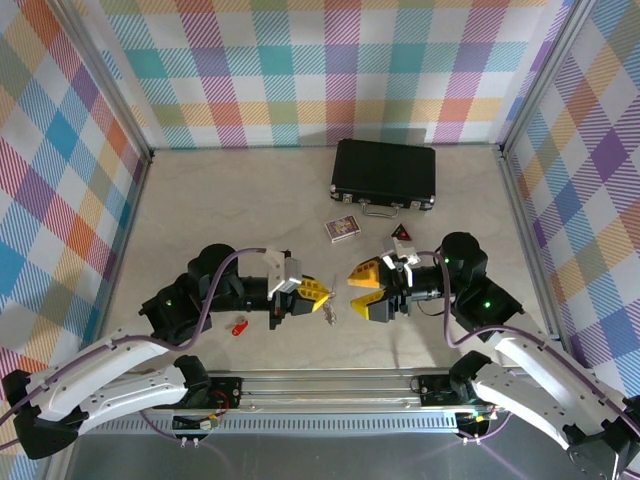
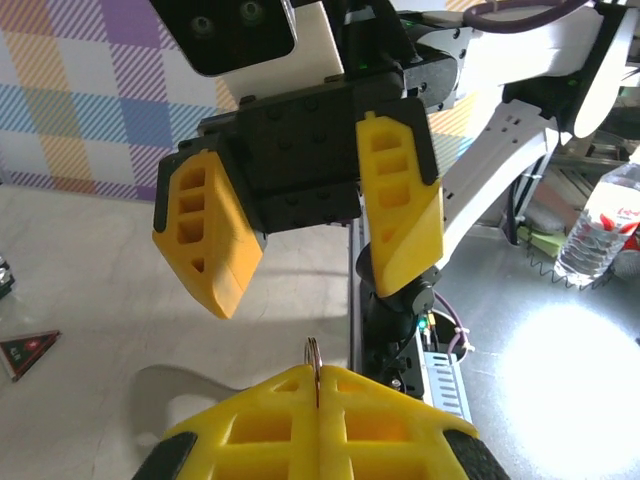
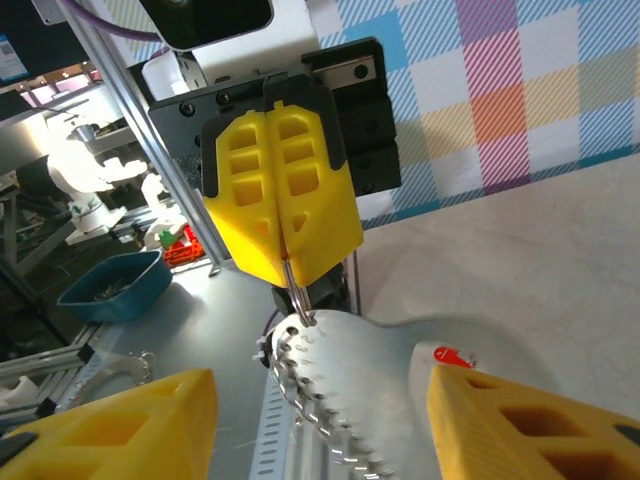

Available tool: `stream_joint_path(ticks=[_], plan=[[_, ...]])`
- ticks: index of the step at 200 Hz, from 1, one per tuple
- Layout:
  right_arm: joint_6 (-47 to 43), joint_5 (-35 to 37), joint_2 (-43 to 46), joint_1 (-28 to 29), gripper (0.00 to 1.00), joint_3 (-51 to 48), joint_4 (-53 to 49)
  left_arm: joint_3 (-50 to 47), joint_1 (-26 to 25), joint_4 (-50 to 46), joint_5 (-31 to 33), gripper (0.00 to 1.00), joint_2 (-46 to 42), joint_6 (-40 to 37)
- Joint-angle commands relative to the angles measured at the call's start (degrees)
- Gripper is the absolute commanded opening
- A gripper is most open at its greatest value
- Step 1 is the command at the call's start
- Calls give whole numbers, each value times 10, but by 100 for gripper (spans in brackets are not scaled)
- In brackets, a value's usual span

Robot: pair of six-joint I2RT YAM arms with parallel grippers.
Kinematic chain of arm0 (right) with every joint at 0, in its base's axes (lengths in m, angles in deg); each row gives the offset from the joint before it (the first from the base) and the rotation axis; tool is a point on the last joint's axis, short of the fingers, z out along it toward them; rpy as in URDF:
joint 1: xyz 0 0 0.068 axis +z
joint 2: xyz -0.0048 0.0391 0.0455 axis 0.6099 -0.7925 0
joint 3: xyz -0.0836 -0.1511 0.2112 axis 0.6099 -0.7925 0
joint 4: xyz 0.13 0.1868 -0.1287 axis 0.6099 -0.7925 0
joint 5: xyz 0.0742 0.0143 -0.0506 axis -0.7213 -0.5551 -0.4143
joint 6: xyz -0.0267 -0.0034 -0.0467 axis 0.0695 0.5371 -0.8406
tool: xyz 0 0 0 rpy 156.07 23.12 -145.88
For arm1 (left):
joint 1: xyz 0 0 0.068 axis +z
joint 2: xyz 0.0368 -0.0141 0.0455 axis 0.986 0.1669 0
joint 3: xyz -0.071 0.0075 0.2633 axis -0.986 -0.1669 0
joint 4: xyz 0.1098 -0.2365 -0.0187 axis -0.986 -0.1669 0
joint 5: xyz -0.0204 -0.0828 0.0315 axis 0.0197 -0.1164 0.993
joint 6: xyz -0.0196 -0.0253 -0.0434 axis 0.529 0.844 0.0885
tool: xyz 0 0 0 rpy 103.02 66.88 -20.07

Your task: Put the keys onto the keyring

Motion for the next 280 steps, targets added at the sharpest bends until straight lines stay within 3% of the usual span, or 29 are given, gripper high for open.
stream_joint_path(ticks=[1,80,154,193,256,280], plan=[[-35,12,-1,20,52,20,-11,18,-8,-6,-27,0,6,-17],[-74,55,-28,63,35,30,-46,-3,-15,15,-27,0,7,-11],[-74,53,-26,77,34,25,-26,-8,-15,9,-23,0,12,-15],[-57,74,-21,79,27,12,17,-8,-16,10,-26,0,13,-17],[-62,54,-32,85,23,14,11,-6,-16,10,-25,0,16,-18],[-68,49,-39,89,17,15,6,-6,-16,10,-26,0,19,-18]])
